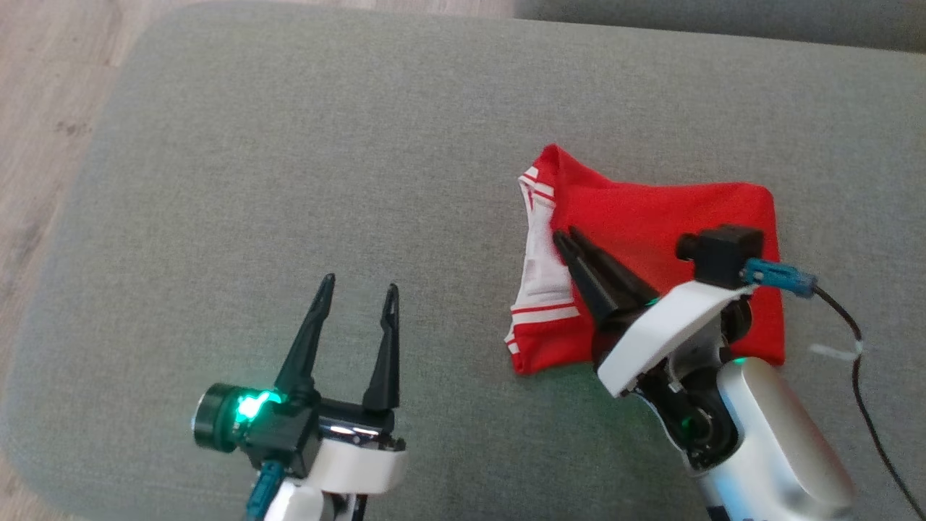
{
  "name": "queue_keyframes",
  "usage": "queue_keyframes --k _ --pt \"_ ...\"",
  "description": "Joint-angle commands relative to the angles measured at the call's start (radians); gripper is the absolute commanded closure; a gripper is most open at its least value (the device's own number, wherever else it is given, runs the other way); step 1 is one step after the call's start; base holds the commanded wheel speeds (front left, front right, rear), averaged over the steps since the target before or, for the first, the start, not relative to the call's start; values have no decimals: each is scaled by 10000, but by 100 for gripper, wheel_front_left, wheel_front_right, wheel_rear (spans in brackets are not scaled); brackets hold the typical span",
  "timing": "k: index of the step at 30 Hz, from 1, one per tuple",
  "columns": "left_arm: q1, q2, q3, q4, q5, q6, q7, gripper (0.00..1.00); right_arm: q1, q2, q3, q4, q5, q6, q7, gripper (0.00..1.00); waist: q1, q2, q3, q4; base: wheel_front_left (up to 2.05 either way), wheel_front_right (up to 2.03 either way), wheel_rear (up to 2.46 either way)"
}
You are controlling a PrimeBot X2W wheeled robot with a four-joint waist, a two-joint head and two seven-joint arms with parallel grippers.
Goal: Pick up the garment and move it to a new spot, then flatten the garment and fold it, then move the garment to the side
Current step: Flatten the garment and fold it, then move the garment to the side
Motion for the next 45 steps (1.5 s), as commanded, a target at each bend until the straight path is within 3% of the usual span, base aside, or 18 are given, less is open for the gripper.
queue_keyframes --k 1,8,16,20,34,45 --pt "-9 -75 505 -280 97 -5 -63 0 -177 181 171 -293 310 -7 -477 0 -1 0 -105 89 0 0 0" --pt "292 -168 950 -312 32 -38 -63 0 196 81 -1521 -471 466 -7 -2116 0 -1 0 -477 -67 0 0 0" --pt "751 -219 1564 -658 26 -95 -63 0 1697 -1879 -2118 -615 -582 -7 -4797 0 -1 0 -1071 -674 0 0 0" --pt "1270 -246 1977 -905 75 -89 -63 0 2568 -2299 -1980 34 -1284 -7 -5493 0 -1 0 -1416 -919 0 0 0" --pt "2524 -271 2562 -788 378 -891 -63 0 4509 -875 -2964 -494 -3181 -7 -5562 0 -1 0 -2211 -1328 0 0 0" --pt "2603 -298 2757 -267 289 -1270 -63 0 4751 -546 -2974 -581 -3684 -7 -5563 0 -1 0 -2502 -1452 0 0 0"
